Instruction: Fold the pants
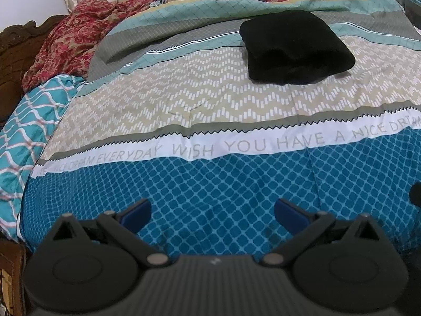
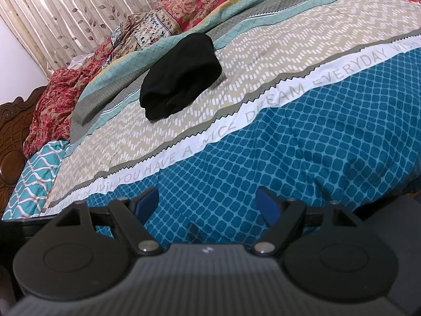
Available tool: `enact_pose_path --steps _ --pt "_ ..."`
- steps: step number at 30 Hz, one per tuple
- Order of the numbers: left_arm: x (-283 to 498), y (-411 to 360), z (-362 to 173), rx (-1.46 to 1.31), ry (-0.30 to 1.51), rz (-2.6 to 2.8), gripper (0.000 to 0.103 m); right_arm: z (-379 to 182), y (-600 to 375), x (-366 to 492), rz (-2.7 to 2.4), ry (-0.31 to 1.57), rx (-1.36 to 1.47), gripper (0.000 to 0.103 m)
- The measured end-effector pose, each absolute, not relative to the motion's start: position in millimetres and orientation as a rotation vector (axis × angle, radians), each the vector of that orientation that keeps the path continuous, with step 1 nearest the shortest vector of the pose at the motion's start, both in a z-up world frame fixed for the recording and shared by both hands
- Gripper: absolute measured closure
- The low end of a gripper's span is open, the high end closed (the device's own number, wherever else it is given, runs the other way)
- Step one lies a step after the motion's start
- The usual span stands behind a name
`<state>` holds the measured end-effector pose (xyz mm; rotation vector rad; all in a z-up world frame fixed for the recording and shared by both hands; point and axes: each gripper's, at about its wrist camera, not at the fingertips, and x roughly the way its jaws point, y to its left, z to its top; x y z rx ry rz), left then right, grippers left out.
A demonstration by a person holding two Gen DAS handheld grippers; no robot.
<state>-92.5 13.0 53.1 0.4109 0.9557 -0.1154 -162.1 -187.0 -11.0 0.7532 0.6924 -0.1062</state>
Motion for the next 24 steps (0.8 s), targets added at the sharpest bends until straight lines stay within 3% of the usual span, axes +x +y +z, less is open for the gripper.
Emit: enact_pose_path --steps 24 --pt "-94.2 10.6 56.8 0.416 0.936 -0.119 0.0 -8.2 -185.8 -163.3 -0.109 0.684 0.748 0.02"
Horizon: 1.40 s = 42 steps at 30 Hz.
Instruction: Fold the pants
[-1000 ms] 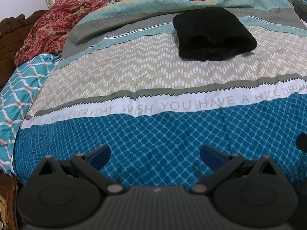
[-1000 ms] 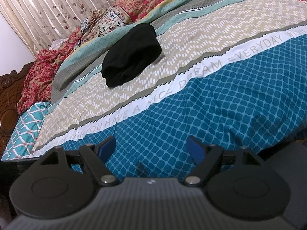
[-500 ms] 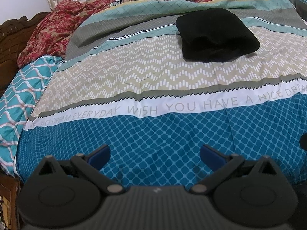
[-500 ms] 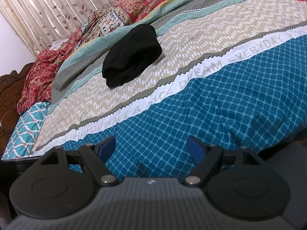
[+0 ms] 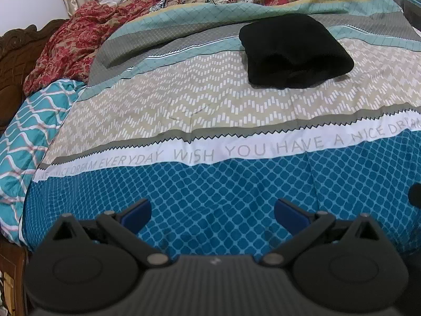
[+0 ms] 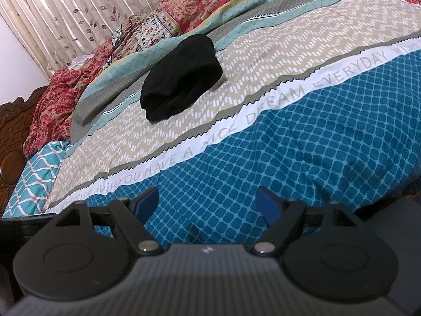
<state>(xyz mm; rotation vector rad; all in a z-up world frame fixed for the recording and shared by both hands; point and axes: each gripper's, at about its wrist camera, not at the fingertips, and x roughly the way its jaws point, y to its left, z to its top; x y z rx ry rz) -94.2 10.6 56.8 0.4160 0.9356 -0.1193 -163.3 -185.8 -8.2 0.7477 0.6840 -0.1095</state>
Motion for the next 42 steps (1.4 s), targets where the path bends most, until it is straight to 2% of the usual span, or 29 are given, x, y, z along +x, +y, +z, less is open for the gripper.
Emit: enact_pose_path --steps 42 --pt "-94.9 8.8 57.6 0.411 0.939 -0.132 0.0 -8.4 -187.3 -161.6 -0.112 0.683 0.746 0.02"
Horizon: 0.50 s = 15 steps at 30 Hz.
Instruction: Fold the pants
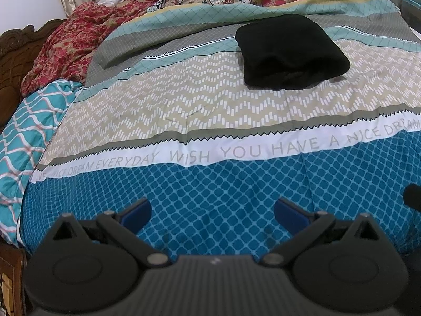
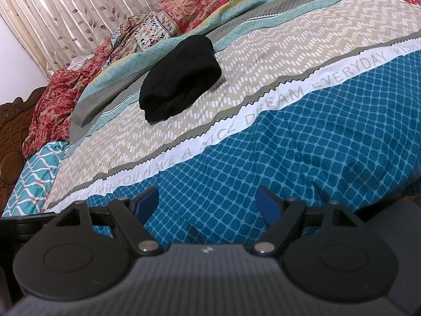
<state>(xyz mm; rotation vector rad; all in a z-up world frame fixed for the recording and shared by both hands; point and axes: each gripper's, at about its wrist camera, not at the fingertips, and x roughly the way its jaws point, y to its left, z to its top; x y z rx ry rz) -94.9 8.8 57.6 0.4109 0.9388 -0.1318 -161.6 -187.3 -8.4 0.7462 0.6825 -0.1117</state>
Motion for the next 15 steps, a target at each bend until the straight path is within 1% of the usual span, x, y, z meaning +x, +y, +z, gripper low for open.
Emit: enact_pose_path --steps 15 --pt "-95.3 9.3 57.8 0.382 0.944 -0.176 0.0 -11.3 -183.8 -162.6 -0.115 0.678 0.736 0.02"
